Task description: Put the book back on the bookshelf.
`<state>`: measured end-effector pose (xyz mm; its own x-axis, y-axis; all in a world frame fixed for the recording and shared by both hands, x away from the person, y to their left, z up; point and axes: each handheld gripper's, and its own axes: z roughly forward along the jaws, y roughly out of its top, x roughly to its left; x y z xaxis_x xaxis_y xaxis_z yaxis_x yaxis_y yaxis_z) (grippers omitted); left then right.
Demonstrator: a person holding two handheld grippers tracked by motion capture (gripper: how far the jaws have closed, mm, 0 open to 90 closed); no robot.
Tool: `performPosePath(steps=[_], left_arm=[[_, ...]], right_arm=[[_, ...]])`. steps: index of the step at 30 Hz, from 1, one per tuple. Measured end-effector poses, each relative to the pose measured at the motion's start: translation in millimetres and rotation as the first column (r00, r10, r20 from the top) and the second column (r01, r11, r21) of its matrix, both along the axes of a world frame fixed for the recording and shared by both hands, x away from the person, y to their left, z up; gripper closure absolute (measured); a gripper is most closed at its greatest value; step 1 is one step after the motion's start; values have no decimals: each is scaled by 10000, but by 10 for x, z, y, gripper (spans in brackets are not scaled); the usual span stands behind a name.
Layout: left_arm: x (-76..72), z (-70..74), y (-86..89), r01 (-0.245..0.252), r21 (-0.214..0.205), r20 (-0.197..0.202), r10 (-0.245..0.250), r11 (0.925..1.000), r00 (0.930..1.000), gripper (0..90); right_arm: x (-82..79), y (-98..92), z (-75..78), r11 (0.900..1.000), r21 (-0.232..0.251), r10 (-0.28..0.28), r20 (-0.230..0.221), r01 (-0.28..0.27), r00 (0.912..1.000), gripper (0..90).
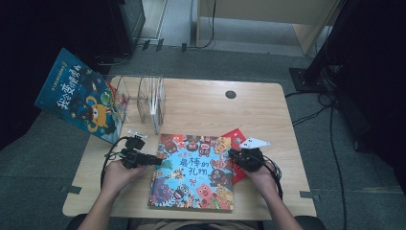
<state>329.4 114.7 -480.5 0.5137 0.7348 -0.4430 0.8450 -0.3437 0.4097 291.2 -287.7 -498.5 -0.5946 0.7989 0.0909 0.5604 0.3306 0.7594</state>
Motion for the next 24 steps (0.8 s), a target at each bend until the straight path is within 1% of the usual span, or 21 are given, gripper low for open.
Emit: performPosePath(steps=[5, 8, 11, 13, 16, 19, 20, 21, 24], left_arm=[[11, 12, -6, -32, -3, 19, 32, 10000, 10000, 604], [10, 18, -34, 13, 133, 99, -14, 9999, 9999, 613], [10, 18, -76, 30, 175, 153, -32, 9998, 9999, 618], [15, 18, -99, 76, 192, 195, -80, 9998, 9998, 618], [28, 13, -119, 49, 108, 174, -51, 9999, 9998, 618], [50, 9, -135, -97, -107, 199, 99, 9999, 9998, 618], [50, 9, -135, -97, -107, 199, 99, 9999, 9998, 619], [65, 20, -157, -148, -143, 319, 153, 9998, 9994, 619], [65, 19, -184, -43, -99, 395, 47, 9999, 9992, 623]], right_arm=[[-71, 38, -24, 10000, -30, -18, 150, 19, 9999, 842], [-85, 42, -25, 9997, -245, 58, 311, -51, 9995, 875], [-86, 36, -24, 9987, -503, 104, 471, -80, 9988, 900], [-78, 21, -28, 9988, -483, 9, 472, 14, 9989, 900], [-46, -17, -34, 9994, -343, -71, 432, 86, 9990, 900], [-8, -34, -44, 9996, -221, -161, 456, 171, 9988, 900], [-8, -34, -44, 9996, -221, -161, 456, 171, 9988, 900], [34, -46, -50, 9998, -169, -137, 493, 145, 9987, 900], [68, -63, -54, 9997, -172, -188, 568, 198, 9982, 900]])
